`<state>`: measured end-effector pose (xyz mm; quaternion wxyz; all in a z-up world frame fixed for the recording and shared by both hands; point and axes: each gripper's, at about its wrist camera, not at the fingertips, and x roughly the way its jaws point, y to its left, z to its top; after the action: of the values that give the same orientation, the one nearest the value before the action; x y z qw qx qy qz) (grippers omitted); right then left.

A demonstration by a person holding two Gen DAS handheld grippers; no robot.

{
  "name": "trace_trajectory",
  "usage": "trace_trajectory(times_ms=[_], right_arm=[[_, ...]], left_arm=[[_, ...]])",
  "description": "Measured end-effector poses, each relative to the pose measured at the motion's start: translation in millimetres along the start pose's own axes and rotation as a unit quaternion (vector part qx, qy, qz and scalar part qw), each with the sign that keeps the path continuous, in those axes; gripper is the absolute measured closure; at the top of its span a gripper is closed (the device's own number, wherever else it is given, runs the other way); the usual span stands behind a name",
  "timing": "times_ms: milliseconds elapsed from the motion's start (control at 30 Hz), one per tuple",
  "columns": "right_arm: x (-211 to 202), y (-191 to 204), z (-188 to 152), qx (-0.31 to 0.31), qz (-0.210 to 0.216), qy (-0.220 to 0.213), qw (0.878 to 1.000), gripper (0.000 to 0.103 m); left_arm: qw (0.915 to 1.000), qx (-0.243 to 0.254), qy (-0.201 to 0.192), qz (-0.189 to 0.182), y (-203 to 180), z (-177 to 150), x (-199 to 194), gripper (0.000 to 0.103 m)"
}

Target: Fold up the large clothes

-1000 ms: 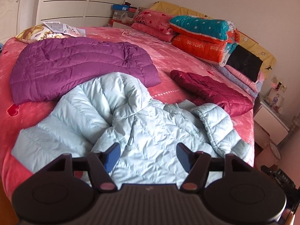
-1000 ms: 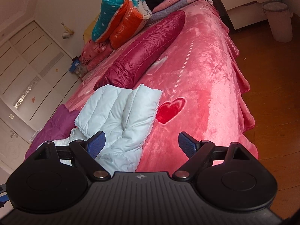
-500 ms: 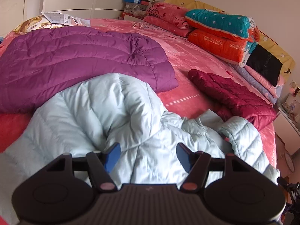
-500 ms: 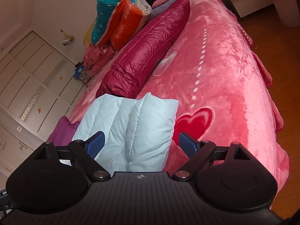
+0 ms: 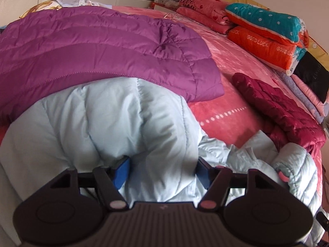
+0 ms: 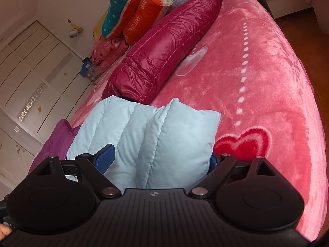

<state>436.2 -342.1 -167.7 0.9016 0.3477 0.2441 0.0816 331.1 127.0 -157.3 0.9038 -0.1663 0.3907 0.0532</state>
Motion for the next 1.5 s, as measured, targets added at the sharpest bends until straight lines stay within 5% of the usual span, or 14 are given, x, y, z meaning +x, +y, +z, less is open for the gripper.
trace_trajectory(times_ms=[100, 233, 300, 367, 567, 767, 1033, 1100, 1233, 1400, 1500], right_arm=[[2, 7, -2, -0.019, 0.002, -0.001, 1.0, 0.002], [3, 19, -5, -0.059, -0.001, -0.005, 0.998, 0.029], [2, 31, -8, -0.102, -0.016, -0.011, 0.995, 0.046], [-2, 44, -13, -0.155, -0.022, -0.02, 0.987, 0.052], [-14, 96, -52, -0.345, -0.023, -0.064, 0.936, 0.059], [-31, 132, -94, -0.423, 0.053, -0.065, 0.902, 0.059], [-48, 164, -152, -0.533, 0.106, -0.056, 0.838, 0.06], [-45, 162, -145, -0.528, 0.085, -0.06, 0.843, 0.063], [-34, 147, -107, -0.472, 0.017, -0.082, 0.878, 0.065], [-29, 122, -59, -0.398, -0.065, -0.134, 0.905, 0.068], [-28, 114, -40, -0.384, -0.092, -0.171, 0.903, 0.068]], left_arm=[[0.9999, 0.011, -0.001, 0.013, -2, -1, 6, 0.062], [0.9997, 0.021, -0.01, 0.009, -4, -5, 6, 0.086], [0.9997, 0.015, -0.02, 0.008, -2, -7, -1, 0.092], [0.9994, 0.011, -0.033, 0.005, 1, -7, -11, 0.094], [0.9959, 0.021, -0.087, 0.016, 19, -18, -65, 0.096], [0.9915, 0.025, -0.12, 0.043, 48, -38, -126, 0.096], [0.9868, 0.026, -0.127, 0.098, 81, -66, -168, 0.096], [0.9867, 0.016, -0.128, 0.099, 82, -66, -166, 0.096], [0.9846, 0.008, -0.147, 0.094, 73, -56, -156, 0.096], [0.9802, 0.029, -0.18, 0.077, 47, -31, -135, 0.096], [0.9762, 0.052, -0.199, 0.069, 26, -16, -119, 0.095]])
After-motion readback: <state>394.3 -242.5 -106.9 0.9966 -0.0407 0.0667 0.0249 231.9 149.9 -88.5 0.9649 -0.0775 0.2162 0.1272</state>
